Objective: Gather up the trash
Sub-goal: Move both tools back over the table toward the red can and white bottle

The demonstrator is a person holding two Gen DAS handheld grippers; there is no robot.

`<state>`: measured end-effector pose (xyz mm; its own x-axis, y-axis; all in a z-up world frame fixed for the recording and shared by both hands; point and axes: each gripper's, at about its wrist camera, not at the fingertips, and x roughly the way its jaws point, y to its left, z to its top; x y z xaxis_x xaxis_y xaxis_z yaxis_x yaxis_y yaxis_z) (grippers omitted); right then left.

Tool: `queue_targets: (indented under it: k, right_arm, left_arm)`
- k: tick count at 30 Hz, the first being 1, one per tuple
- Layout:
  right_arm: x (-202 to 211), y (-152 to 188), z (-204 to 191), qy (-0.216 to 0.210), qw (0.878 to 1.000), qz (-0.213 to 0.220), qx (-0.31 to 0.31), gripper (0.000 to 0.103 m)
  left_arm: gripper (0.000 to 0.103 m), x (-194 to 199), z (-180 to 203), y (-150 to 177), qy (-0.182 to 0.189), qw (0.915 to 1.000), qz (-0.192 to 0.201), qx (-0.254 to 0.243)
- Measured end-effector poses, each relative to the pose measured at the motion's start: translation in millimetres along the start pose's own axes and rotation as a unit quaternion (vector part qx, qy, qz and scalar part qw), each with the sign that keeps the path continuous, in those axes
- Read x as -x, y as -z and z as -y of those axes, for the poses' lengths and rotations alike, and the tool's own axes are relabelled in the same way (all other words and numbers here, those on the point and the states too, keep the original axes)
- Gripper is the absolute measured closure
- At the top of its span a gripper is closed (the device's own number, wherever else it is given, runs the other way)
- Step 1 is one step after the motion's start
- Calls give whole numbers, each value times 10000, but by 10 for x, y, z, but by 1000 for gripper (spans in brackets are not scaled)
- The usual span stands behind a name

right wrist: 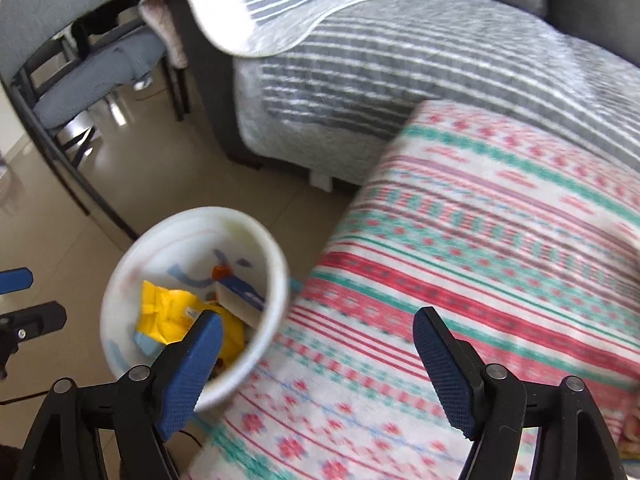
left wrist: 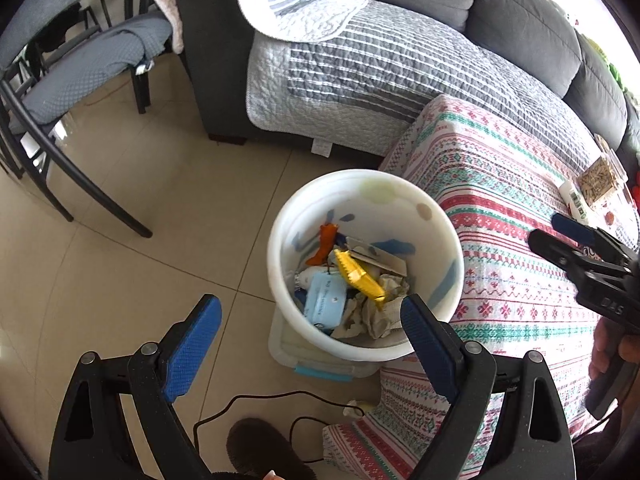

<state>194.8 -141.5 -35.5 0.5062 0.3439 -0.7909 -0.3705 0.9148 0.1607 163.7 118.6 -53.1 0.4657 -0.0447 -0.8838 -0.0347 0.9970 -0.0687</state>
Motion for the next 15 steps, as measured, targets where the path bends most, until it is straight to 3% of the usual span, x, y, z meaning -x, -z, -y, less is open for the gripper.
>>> queue_targets:
  k: [3,6,9,15]
  right_arm:
    - [195,48,178,335,9994,101,-83,18]
    - [351,111,414,747,9969,186,-133,12]
    - [438,168,669,1137,9929,186,-309,10]
    - [609,280,1160,2142,9743,64,-700,10]
  left_arm:
    - [9,12,123,-20,1,9999,49,-100]
    - [0,26,254,-33,24,9997,97,-219]
    - [0,41,393,-51,55,9993,142,-341]
    - [0,51,670,-67,157,9983,157,-540]
